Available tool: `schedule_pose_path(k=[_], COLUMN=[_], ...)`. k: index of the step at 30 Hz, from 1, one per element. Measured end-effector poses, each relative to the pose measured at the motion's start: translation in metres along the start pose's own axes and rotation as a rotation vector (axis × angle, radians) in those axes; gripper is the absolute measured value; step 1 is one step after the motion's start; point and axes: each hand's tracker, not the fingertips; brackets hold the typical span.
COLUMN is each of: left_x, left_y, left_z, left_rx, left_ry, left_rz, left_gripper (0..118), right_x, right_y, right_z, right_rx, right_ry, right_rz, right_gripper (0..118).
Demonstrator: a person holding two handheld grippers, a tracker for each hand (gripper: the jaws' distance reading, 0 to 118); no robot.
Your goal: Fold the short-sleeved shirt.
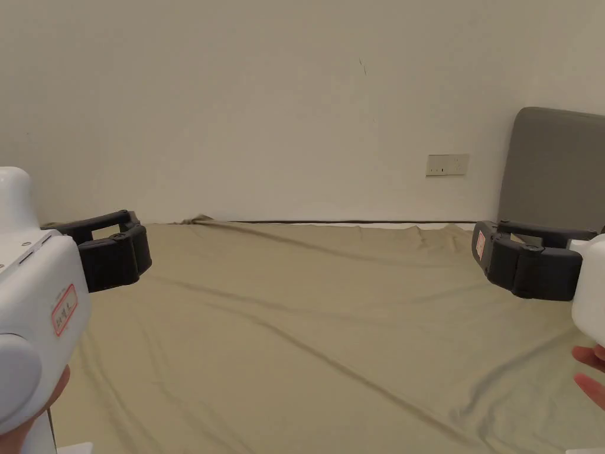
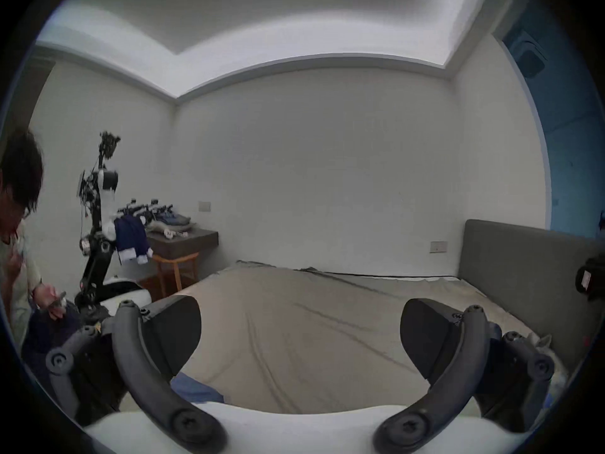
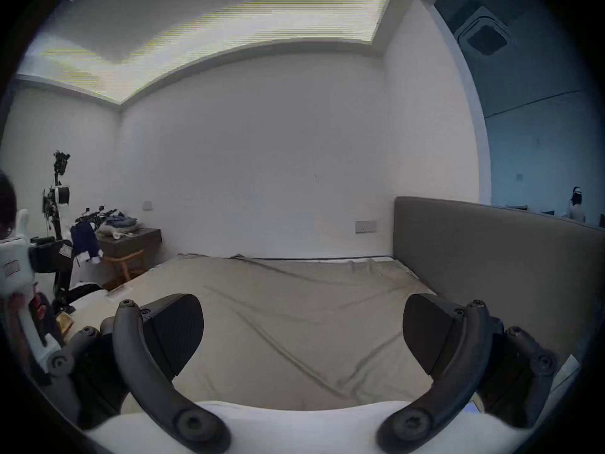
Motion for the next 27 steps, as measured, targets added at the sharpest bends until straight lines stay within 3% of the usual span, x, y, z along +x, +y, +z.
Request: schedule_pose_path(k=[3, 6, 8, 12, 23, 27], left_x=[-0.010, -0.015, -0.015, -0.003, 0.008, 0.007], left_y=[-0.001, 0.001, 0.003, 0.001, 0.002, 0.000], left_z=[-0.004, -0.005, -0.009, -0.009, -0.007, -0.006], left_rx=[0.000, 0.002, -0.022, -0.019, -0.005, -0.015], left_ry=[0.001, -0.025, -0.020, 0.014, -0.026, -0.072], left_rz=[0.050, 0.087, 0.067, -0.046, -0.095, -0.065], left_gripper=[118, 118, 118, 118, 118, 118], right_x=[-0.002, -0.004, 0.000, -0.004, -0.020, -0.028], right_y=[-0.001, 0.002, 0.001, -0.001, 0.006, 0.006], right_z=[-0.002, -0.008, -0.013, -0.010, -0.003, -0.002], right_rx=[0.011, -0.070, -0.103, -0.061, -0.005, -0.004], right_ry=[-0.024, -0.102, -0.045, -0.062, 0.109, 0.061], right_rz=[0.005, -0.049, -0.067, -0.035, 0.029, 0.037], right_gripper=[118, 118, 118, 118, 118, 118])
